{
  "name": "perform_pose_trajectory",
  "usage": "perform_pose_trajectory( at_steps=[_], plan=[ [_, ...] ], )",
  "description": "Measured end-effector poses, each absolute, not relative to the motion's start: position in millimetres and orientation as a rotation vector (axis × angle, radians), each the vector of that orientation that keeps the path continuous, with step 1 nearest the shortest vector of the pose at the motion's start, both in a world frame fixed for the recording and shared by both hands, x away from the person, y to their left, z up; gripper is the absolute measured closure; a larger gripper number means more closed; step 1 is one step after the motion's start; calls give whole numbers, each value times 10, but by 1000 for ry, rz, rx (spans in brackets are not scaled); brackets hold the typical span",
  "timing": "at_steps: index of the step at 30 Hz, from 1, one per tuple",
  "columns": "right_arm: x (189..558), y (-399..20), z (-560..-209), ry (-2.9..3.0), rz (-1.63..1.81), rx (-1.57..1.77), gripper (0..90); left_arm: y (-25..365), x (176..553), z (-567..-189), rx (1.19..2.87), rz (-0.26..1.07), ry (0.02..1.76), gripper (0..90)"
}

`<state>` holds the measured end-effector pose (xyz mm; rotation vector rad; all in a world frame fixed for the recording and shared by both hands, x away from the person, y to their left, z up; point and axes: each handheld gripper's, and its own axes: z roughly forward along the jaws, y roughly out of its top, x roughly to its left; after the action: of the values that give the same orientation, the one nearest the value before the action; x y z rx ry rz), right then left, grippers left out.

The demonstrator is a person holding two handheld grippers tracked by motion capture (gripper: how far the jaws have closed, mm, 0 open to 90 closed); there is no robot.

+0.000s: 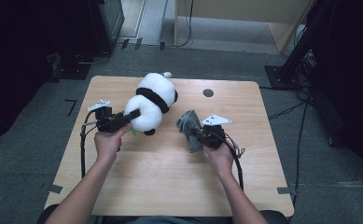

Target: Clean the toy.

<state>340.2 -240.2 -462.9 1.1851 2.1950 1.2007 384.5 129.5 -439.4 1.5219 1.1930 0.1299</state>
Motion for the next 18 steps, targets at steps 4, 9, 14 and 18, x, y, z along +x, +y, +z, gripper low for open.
perform_pose_trajectory(
  at_steps=[4, 9, 14, 18],
  plan=[
    [3437, -2506, -4607, 2167, 1193, 1202, 801, 1448, 3892, -4408, 1493, 145, 1227, 565],
    [3516, -2652, -4629, 2152, 1183, 1267, 798, 1543, 3962, -4441, 1511, 170, 1249, 564],
    [3612, -2835, -4625, 2118, 1190, 1304, 790, 1615, 4031, -4499, 1532, 206, 1267, 563],
    [3677, -2914, -4693, 2112, 1120, 1307, 789, 1648, 4101, -4576, 1549, 214, 1302, 562]
  ],
)
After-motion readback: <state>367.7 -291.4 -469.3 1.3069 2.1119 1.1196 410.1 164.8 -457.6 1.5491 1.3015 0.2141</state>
